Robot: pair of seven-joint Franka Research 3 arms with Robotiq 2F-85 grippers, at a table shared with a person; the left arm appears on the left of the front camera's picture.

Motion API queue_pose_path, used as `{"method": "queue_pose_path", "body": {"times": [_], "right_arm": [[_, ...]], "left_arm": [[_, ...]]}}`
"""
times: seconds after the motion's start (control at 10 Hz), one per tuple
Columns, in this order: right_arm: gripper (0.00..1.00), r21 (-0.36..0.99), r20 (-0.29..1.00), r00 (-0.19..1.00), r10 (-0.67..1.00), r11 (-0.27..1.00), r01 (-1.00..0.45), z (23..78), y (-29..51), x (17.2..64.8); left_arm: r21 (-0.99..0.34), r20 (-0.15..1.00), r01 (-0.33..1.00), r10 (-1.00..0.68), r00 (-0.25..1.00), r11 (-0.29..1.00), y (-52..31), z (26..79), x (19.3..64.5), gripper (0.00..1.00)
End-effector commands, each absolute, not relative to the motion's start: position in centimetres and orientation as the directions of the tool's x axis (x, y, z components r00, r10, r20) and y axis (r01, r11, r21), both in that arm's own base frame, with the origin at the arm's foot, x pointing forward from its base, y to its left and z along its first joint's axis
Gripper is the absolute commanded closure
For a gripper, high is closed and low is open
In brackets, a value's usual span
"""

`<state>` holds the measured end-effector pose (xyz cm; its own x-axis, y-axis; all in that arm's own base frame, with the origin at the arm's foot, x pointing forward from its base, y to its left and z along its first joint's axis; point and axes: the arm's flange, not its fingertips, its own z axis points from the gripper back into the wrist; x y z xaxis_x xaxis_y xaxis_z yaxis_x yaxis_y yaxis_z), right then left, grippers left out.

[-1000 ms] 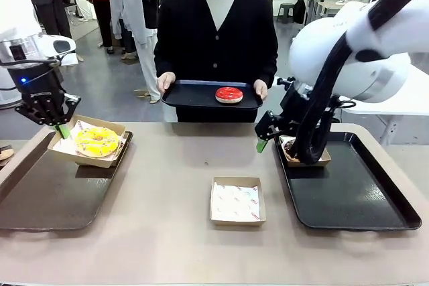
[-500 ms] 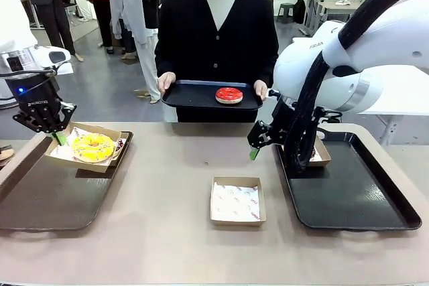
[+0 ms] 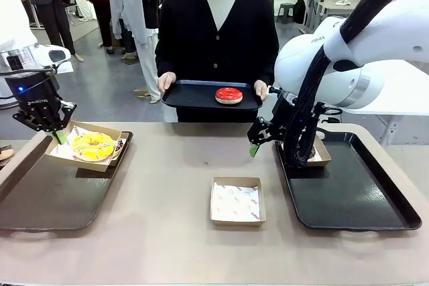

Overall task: Individually package the donuts and arrange them on the tray.
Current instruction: Place the picked Paper togo box on the Handle tray while simultaneously picking up another Paper togo box from the table with the other hand.

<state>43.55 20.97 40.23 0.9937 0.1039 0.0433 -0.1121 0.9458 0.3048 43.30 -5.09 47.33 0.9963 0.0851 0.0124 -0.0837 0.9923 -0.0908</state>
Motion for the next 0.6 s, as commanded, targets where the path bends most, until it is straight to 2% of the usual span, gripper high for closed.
{"method": "queue_pose_path", "body": {"times": [0.0,0.5], "right_arm": [[0.00,0.299,0.047,0.994,0.103,0.947,-0.112,39.85,20.96,43.38],[0.00,0.299,0.047,0.994,0.103,0.947,-0.112,39.85,20.96,43.38]], "left_arm": [[-0.090,0.013,-0.084,0.085,0.996,0.992,-4.97,47.62,43.07,0.99],[-0.090,0.013,-0.084,0.085,0.996,0.992,-4.97,47.62,43.07,0.99]]}}
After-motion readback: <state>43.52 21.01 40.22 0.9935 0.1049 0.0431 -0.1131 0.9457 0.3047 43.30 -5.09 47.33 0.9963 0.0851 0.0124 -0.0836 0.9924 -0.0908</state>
